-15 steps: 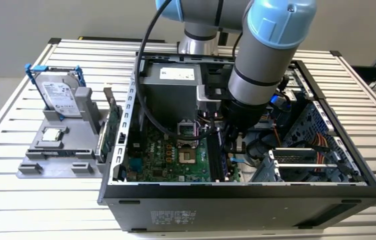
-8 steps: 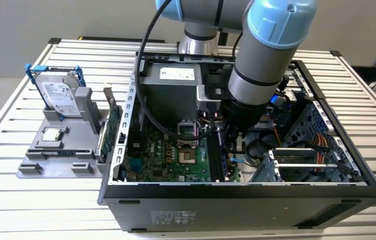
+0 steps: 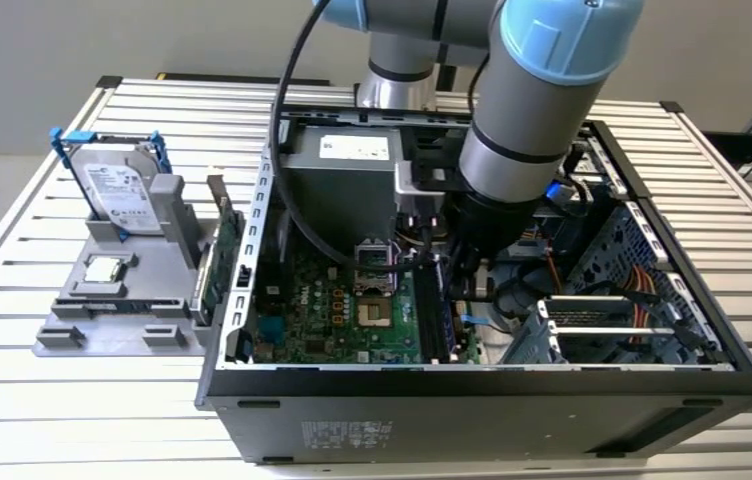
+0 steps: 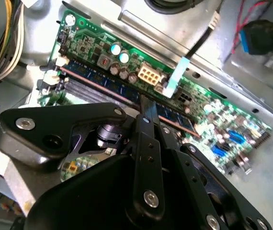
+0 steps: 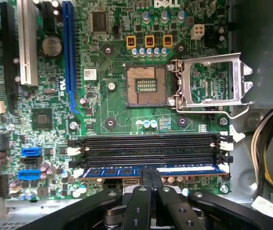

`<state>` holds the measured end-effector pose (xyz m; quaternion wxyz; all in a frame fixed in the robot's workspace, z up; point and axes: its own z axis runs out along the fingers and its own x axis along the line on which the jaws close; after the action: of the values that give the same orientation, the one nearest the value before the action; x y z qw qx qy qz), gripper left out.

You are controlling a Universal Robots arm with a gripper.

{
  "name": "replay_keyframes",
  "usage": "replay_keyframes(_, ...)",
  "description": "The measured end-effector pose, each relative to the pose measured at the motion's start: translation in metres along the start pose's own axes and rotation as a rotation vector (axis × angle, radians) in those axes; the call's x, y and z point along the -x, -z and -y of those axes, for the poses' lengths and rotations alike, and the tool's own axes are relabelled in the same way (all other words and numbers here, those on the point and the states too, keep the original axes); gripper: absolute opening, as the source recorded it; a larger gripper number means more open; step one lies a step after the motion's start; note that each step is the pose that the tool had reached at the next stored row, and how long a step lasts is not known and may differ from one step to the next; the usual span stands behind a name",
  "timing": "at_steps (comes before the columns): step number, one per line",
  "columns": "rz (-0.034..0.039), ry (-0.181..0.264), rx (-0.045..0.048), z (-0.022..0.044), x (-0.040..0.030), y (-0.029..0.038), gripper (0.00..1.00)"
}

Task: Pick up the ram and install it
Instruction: 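Press down the ram until it locks into place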

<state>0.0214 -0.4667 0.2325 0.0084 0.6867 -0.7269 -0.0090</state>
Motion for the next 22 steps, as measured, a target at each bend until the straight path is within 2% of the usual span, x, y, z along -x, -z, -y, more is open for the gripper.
replay_keyframes(4,-0.0002,0.0,0.0001,-0.0003,0.0,0.0131,0.0)
replay_keyframes(10,-0.0003,0.0,0.0001,-0.0007,0.0,0.0286,0.0)
replay_keyframes(22,-0.0003,0.0,0.0001,-0.0012,0.0,0.0503,0.0)
